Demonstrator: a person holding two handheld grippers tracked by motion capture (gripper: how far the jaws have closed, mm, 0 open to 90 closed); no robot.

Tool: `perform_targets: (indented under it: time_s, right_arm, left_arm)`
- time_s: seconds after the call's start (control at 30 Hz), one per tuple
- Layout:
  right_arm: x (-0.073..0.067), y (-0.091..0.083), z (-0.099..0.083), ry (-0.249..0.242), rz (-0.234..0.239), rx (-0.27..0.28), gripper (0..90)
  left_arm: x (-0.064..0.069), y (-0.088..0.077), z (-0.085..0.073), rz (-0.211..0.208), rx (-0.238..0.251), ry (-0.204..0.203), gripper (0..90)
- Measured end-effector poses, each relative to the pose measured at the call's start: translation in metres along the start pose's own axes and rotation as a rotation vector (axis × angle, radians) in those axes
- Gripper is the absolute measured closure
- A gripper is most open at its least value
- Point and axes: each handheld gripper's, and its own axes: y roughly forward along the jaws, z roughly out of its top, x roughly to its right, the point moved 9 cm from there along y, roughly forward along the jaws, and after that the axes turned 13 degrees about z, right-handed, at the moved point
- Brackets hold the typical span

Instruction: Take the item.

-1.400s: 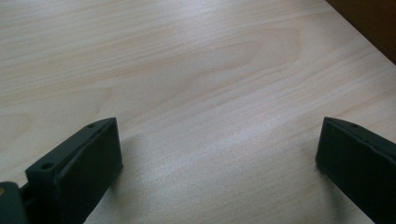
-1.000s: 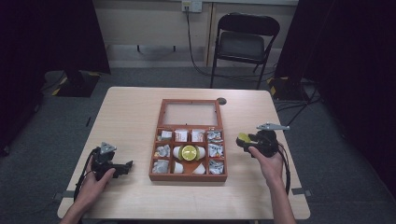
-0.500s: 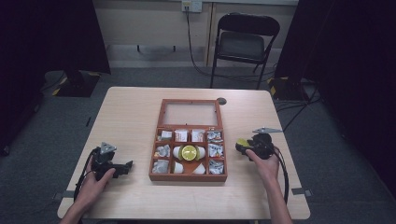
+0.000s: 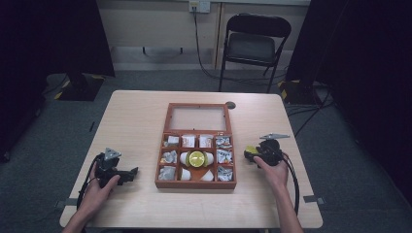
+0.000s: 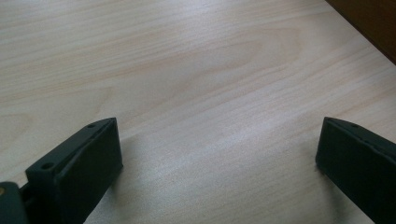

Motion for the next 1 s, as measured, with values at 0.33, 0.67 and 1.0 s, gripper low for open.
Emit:
perform_targets:
  time_s: [0.33, 0.67, 1.0]
  right_arm:
    - [0.001, 0.002, -0.001, 0.012, 0.007, 0.001, 34.8]
    - [-0.003, 0.003, 0.0, 0.02, 0.033, 0.008, 24.5]
    - [-0.005, -0.013, 0.007, 0.023, 0.049, 0.052, 19.3]
  left_arm:
    - [0.0, 0.0, 0.0, 0.0, 0.0, 0.0, 0.0]
    - [0.0, 0.0, 0.0, 0.0, 0.0, 0.0, 0.0]
    - [0.0, 0.0, 0.0, 0.0, 0.0, 0.001, 0.0]
